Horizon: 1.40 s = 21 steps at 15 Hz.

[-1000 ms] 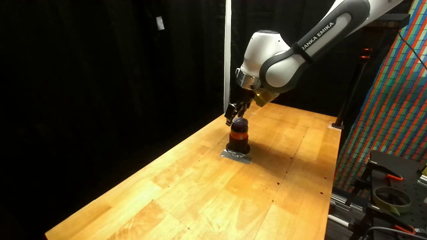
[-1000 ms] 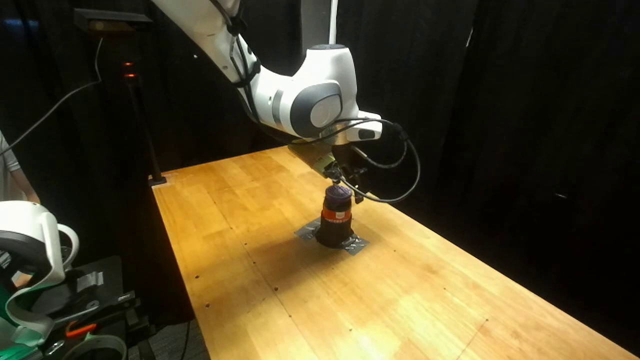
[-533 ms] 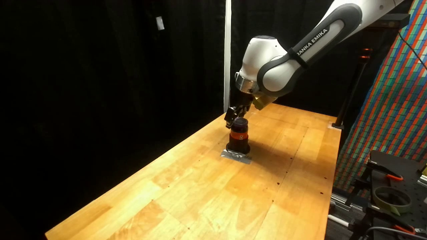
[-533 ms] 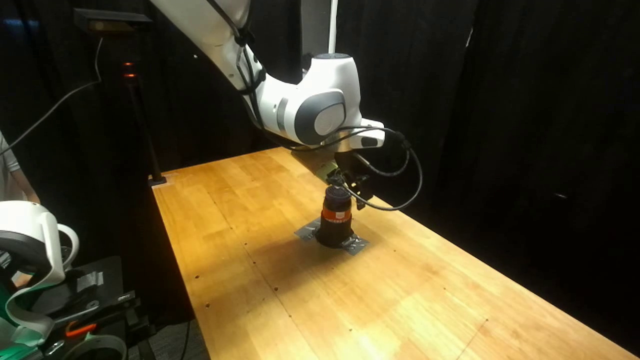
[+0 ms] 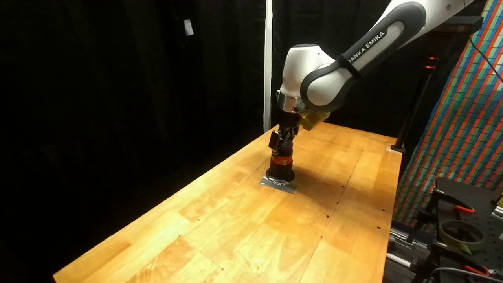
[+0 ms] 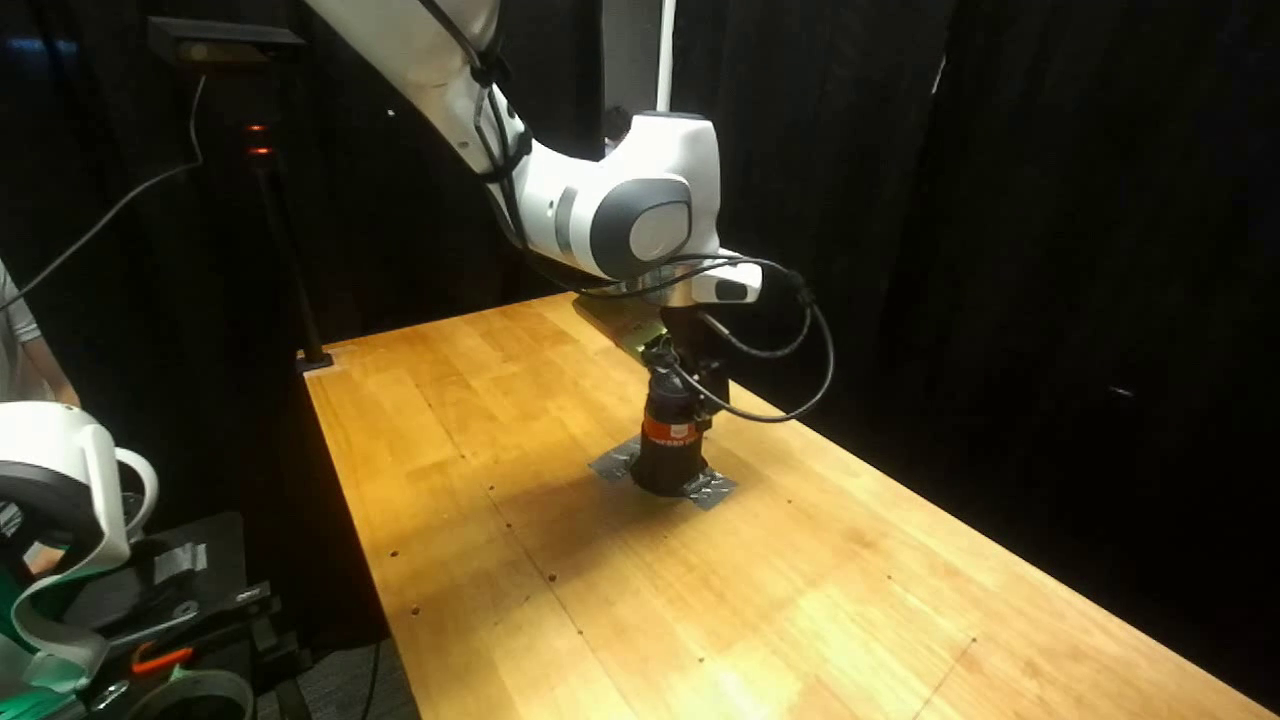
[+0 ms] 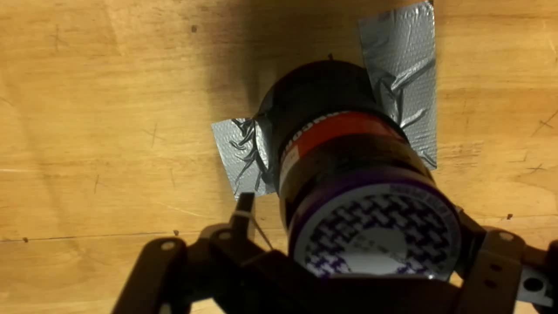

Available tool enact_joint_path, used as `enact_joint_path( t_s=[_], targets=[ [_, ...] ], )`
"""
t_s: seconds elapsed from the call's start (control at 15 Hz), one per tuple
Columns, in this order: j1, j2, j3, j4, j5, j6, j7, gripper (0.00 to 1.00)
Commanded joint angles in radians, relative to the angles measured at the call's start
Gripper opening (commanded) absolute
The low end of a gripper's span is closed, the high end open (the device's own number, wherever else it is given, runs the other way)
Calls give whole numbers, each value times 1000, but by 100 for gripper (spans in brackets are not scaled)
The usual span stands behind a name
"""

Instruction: Wrap a band over the bottom of the brown cup

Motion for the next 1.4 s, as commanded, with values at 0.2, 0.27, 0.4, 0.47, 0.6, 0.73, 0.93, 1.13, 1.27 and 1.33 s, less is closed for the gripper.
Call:
enact_joint_path(
  t_s=[0.2,0.27,0.4,0.47,0.6,0.73,0.93,1.13,1.27,1.33],
  targets=[
    [-13,-66,10,-47,73,-90,-38,100],
    [-17,-72,11,-55,82,-91,-41,100],
    [-23,-84,12,-77,102,-84,-48,100],
    [-28,-89,13,-89,113,-80,-54,100],
    [-33,-97,15,-115,129,-76,-62,100],
    [-37,-107,16,-139,143,-71,-70,100],
    [-45,-127,16,-178,154,-58,-79,100],
    [-50,-152,19,-221,172,-25,-88,75],
    [-56,-176,26,-262,192,25,-101,66],
    [-59,-190,31,-284,201,53,-109,58]
  ],
)
